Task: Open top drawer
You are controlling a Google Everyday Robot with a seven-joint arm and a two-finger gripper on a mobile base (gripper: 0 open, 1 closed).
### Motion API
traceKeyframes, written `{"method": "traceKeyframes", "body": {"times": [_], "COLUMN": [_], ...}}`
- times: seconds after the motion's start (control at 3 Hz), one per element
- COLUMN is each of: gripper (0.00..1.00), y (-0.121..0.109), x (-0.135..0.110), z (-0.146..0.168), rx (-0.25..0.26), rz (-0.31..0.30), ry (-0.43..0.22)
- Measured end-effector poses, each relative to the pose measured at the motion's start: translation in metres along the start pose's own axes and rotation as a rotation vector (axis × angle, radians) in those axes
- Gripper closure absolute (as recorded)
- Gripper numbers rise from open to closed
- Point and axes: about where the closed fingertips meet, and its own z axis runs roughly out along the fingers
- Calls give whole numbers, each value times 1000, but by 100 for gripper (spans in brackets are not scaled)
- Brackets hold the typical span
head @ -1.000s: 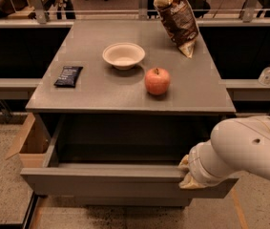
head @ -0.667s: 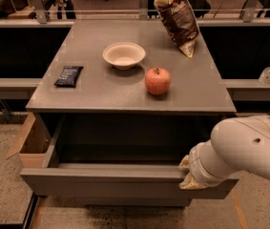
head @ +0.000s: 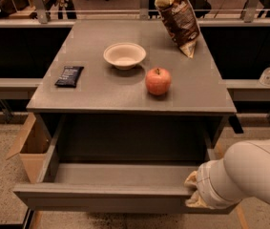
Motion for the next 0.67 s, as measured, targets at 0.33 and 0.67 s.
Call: {"method": "traceKeyframes", "body": {"times": [0.33,0.67], "gripper": [100,82], "y": [0,0], "x": [-1,-1], "z": [-3,-4], "rx": [0,2], "rz": [0,-2], "ry": [0,2]}}
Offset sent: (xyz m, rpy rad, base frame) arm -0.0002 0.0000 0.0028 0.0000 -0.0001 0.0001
